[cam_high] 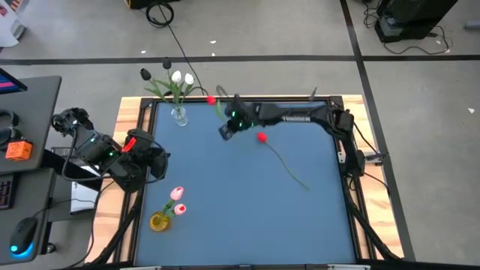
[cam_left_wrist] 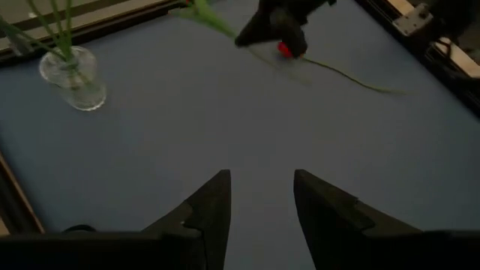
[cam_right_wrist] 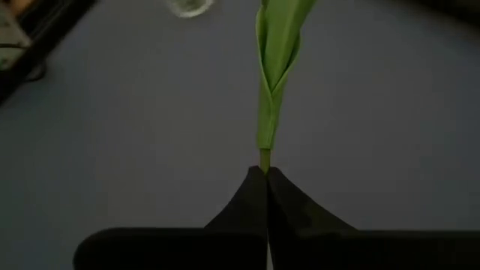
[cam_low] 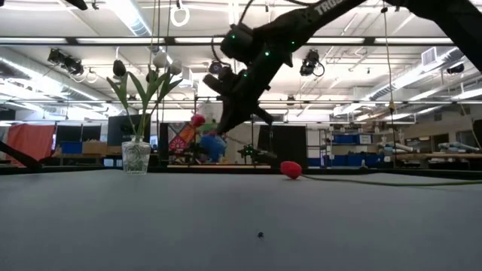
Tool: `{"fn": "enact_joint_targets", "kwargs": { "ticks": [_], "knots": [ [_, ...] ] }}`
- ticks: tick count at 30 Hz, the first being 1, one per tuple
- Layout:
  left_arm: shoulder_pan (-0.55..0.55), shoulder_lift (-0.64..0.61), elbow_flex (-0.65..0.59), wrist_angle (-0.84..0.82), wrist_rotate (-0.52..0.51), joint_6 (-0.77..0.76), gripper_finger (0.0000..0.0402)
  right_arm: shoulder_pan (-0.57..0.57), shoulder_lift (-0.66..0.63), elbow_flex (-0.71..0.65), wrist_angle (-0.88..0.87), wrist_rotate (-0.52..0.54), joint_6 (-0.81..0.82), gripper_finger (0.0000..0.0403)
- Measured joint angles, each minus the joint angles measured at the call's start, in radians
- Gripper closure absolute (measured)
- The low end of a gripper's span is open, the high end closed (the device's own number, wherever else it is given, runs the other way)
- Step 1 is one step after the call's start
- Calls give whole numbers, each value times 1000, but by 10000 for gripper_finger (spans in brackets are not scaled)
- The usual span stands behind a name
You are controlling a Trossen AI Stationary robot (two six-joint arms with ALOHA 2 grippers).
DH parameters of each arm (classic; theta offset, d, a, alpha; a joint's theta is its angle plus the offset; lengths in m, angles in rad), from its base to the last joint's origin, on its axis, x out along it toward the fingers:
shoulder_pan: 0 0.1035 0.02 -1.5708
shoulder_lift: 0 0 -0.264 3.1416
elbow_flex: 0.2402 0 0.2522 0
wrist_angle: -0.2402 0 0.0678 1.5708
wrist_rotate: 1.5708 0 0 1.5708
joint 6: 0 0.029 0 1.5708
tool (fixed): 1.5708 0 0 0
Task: Sort flowers into vase by color
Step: Put the top red tulip into the yellow vase
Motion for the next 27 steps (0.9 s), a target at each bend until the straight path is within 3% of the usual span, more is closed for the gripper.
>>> {"fn": "enact_joint_targets", "kwargs": {
  "ticks": [7, 15, 22, 27],
  "knots": [
    [-64, -13, 0, 1, 3, 42, 251, 177, -10, -85, 149, 141, 195, 403],
    [-94, -26, 0, 1, 4, 99, 251, 330, -28, -85, 313, 392, 336, 403],
    [-95, -51, 0, 11, 2, 196, 251, 432, -89, -84, 362, 620, 342, 403],
    [-95, -67, 0, 123, -10, 389, 251, 502, -108, -84, 478, 692, 277, 402]
  ]
}}
